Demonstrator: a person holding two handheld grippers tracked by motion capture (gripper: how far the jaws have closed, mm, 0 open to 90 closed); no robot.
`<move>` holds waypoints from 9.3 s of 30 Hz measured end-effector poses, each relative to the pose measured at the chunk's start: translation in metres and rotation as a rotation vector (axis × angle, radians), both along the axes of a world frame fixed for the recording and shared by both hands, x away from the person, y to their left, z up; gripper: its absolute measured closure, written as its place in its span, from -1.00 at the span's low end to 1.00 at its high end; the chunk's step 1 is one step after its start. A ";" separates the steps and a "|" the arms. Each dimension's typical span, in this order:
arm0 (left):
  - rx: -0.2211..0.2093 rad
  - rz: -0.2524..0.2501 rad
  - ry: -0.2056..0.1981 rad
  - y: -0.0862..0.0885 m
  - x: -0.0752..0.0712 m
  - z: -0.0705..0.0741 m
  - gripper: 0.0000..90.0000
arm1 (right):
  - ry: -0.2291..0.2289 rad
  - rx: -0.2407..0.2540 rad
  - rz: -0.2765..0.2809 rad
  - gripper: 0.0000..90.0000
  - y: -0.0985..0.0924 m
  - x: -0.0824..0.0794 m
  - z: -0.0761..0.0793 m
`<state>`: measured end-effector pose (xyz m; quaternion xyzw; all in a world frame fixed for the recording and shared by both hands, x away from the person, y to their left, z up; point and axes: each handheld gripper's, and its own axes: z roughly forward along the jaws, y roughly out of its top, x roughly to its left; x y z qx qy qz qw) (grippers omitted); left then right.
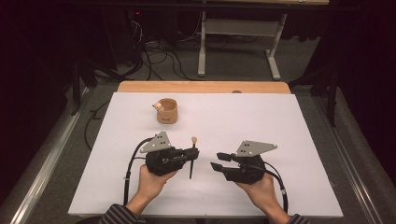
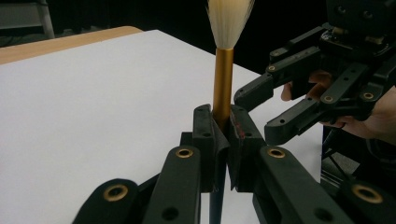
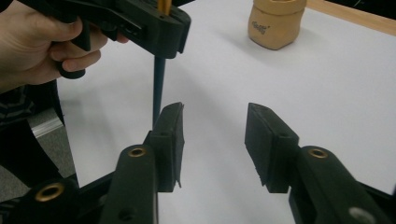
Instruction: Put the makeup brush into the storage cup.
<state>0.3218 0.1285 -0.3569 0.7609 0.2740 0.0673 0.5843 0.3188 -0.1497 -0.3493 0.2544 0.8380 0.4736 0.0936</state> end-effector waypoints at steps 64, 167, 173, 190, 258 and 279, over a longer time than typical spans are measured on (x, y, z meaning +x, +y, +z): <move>-0.012 0.038 -0.025 0.017 -0.002 0.011 0.86 | -0.135 0.065 -0.415 -0.40 -0.126 -0.008 -0.040; 0.072 0.321 -0.103 0.053 0.096 0.057 0.86 | -0.107 0.033 -0.401 -0.38 -0.130 -0.008 -0.060; 0.067 0.341 -0.095 0.058 0.103 0.054 0.86 | -0.106 0.035 -0.406 -0.38 -0.130 -0.009 -0.060; 0.075 0.381 -0.073 0.064 0.118 0.050 0.86 | -0.102 0.033 -0.401 -0.38 -0.130 -0.009 -0.060; 0.076 0.514 -0.090 0.065 0.180 0.034 0.86 | -0.085 0.031 -0.368 -0.38 -0.127 -0.009 -0.062; 0.103 0.514 -0.051 0.062 0.185 0.025 0.85 | -0.081 0.031 -0.363 -0.38 -0.127 -0.009 -0.062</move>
